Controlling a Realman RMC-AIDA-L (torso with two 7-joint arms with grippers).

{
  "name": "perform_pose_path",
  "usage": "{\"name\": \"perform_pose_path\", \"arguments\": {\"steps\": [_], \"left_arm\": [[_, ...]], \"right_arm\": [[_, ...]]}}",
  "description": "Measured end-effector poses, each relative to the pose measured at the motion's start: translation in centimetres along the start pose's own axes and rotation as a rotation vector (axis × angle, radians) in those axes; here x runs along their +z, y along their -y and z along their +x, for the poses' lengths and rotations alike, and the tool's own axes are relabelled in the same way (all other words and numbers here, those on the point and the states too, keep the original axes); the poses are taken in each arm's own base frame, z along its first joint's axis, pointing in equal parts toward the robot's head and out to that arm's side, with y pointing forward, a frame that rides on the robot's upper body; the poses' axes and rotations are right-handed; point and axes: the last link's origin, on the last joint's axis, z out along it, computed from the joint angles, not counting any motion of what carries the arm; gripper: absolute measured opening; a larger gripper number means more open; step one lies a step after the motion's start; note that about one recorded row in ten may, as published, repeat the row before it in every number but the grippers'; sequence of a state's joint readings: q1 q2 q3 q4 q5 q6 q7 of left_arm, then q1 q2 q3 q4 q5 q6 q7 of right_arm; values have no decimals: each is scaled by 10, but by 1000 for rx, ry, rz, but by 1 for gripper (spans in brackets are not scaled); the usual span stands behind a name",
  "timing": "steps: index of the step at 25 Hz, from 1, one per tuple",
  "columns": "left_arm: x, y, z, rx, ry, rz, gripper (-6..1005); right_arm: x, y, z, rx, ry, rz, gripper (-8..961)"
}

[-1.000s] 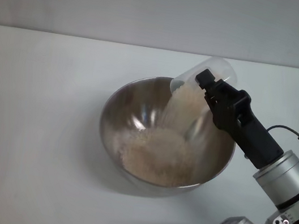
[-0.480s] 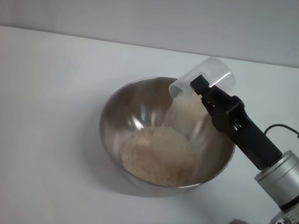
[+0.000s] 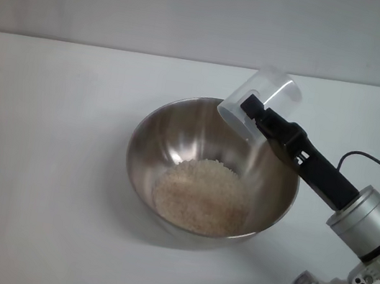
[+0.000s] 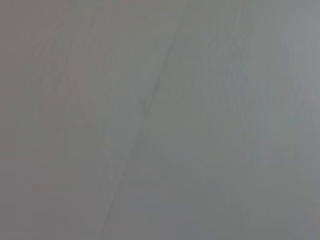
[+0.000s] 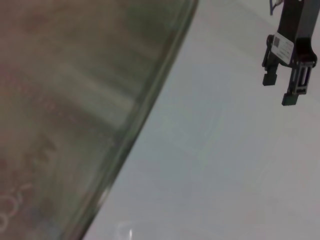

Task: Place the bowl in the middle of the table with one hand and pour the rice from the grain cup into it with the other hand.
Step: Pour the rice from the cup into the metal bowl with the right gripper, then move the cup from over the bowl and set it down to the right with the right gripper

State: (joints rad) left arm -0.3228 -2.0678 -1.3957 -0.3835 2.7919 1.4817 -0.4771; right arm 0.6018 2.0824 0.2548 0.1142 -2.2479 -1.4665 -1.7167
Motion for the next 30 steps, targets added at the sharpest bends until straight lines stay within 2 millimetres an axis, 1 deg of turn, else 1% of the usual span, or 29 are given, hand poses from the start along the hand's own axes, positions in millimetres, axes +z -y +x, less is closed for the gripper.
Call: {"name": "perform_pose_path", "arguments": {"steps": [4, 7, 8, 9, 10, 13, 14, 15, 16, 17, 18, 19, 20, 21, 23, 24, 25, 28, 29, 30], "left_arm": [[1, -1, 0, 0, -1, -2, 755], [2, -1, -1, 0, 0, -3, 755], [2, -1, -1, 0, 0, -4, 755], [2, -1, -1, 0, 0, -4, 755], [2, -1, -1, 0, 0, -4, 755], [2, -1, -1, -1, 0, -4, 755], [2, -1, -1, -1, -1, -5, 755], [2, -1, -1, -1, -1, -5, 755], [2, -1, -1, -1, -1, -5, 755], [2, -1, -1, -1, -1, -5, 755], [2, -1, -1, 0, 0, -5, 755], [2, -1, -1, 0, 0, -5, 755], [2, -1, -1, 1, 0, -5, 755], [2, -1, -1, 1, 0, -5, 755], [2, -1, -1, 2, 0, -5, 755], [2, -1, -1, 2, 0, -5, 755], [2, -1, -1, 2, 0, -5, 755], [3, 0, 0, 5, 0, -6, 755], [3, 0, 0, 5, 0, -6, 755], [3, 0, 0, 5, 0, -6, 755]], "right_arm": [[2, -1, 2, -48, 9, -1, 20], [3, 0, 2, -54, 8, 0, 21], [3, 0, 2, -40, 1, 3, 21], [3, 2, 2, 23, -31, 9, 21], [3, 2, 2, 23, -31, 9, 21], [2, 6, 0, 187, -108, 27, 22], [-1, 9, -2, 329, -174, 48, 22], [-1, 9, -2, 329, -174, 48, 22], [-6, 12, -2, 470, -244, 77, 22], [-6, 12, -2, 470, -244, 77, 23], [-9, 14, -2, 537, -274, 92, 23], [-17, 18, 1, 700, -360, 155, 23], [-17, 18, 1, 700, -360, 155, 23], [-22, 20, 2, 762, -392, 184, 23], [-32, 26, 6, 895, -465, 260, 24], [-42, 29, 10, 1017, -539, 334, 24], [-42, 29, 10, 1017, -539, 334, 24], [-57, 28, 17, 1155, -645, 425, 24], [-68, 24, 22, 1256, -715, 486, 25], [-68, 24, 22, 1256, -715, 486, 25]]}}
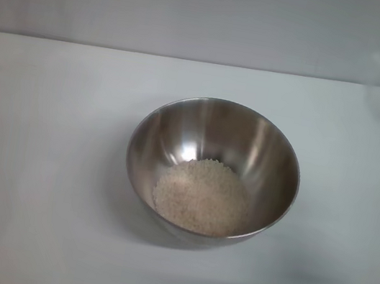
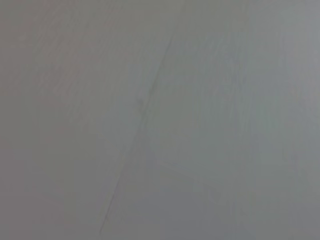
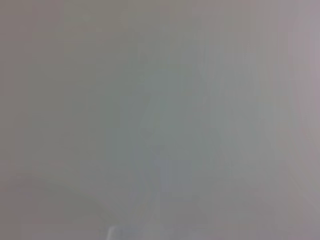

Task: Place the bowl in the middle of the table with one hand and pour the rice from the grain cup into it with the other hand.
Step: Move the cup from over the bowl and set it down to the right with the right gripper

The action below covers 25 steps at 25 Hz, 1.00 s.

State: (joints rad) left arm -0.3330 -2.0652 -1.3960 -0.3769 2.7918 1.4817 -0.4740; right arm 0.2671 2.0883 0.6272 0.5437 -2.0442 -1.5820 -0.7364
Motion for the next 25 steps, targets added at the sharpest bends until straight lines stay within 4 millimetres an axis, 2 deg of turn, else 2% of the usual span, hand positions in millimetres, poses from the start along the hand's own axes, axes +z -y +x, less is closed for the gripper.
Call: {"name": "perform_pose_path", "arguments": {"steps": [4, 9, 25], "left_arm": [[-1, 0, 0, 1, 2, -3, 756], [-2, 0, 0, 3, 3, -6, 756], [-4, -1, 1, 2, -1, -9, 755]], "right_arm": [[-6, 12, 14, 189, -89, 78, 25], [-9, 9, 27, 313, -174, 75, 26], [-13, 4, 59, 415, -348, 15, 29]]}}
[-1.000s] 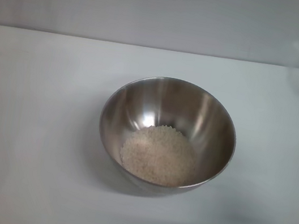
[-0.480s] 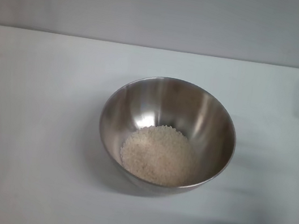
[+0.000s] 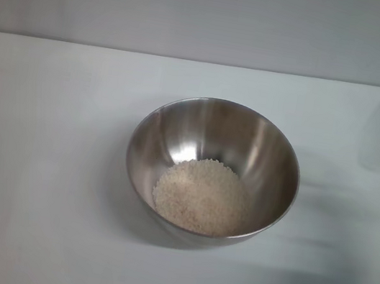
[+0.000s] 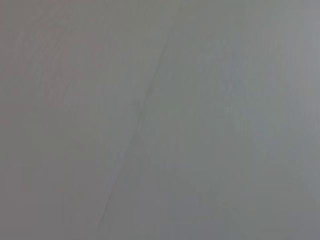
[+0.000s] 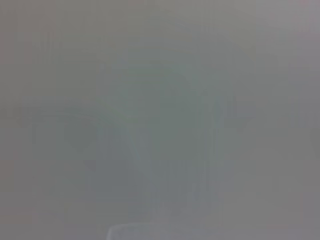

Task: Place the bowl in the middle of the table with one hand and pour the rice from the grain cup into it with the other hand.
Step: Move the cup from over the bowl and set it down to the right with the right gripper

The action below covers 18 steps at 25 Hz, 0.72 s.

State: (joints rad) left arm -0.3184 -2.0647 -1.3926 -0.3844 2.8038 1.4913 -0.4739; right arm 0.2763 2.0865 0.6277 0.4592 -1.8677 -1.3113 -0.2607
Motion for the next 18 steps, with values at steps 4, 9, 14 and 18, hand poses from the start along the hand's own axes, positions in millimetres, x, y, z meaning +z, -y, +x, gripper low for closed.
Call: {"name": "perform_pose_path", "arguments": {"steps": [4, 9, 14, 18], "left_arm": [[0, -2, -1, -3, 3, -8, 755], [0, -3, -1, -4, 3, -12, 755], [0, -3, -1, -4, 3, -12, 755], [1, -3, -1, -4, 4, -13, 755]], "right_arm": [[6, 2, 9, 13, -53, -13, 30], [13, 0, 16, 22, -107, -34, 31], [17, -2, 21, 28, -143, -49, 31], [19, -2, 24, 37, -166, -57, 32]]}}
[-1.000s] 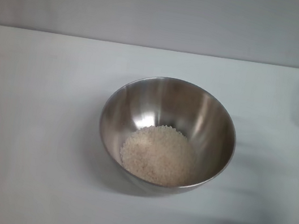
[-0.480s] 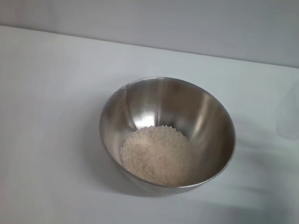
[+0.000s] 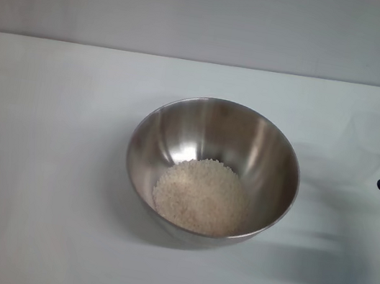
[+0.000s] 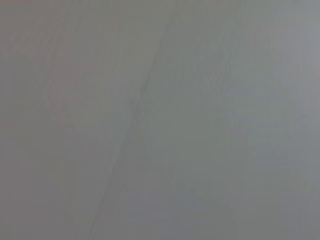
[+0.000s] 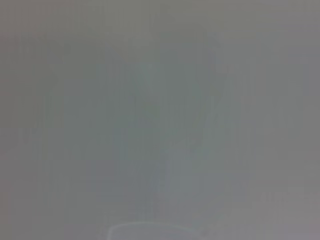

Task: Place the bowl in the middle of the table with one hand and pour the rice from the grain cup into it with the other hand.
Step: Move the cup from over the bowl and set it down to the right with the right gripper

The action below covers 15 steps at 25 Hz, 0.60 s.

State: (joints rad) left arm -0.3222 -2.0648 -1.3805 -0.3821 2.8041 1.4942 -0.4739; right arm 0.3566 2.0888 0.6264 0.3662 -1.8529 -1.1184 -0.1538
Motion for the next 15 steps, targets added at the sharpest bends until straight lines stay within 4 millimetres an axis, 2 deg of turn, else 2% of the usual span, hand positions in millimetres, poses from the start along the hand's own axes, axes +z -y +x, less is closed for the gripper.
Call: {"name": "perform_pose_path", "arguments": {"steps": [15], "left_arm": [[2, -1, 0, -1, 0, -4, 756]], "right_arm": [[7, -6, 8, -2, -76, -33, 35]]}}
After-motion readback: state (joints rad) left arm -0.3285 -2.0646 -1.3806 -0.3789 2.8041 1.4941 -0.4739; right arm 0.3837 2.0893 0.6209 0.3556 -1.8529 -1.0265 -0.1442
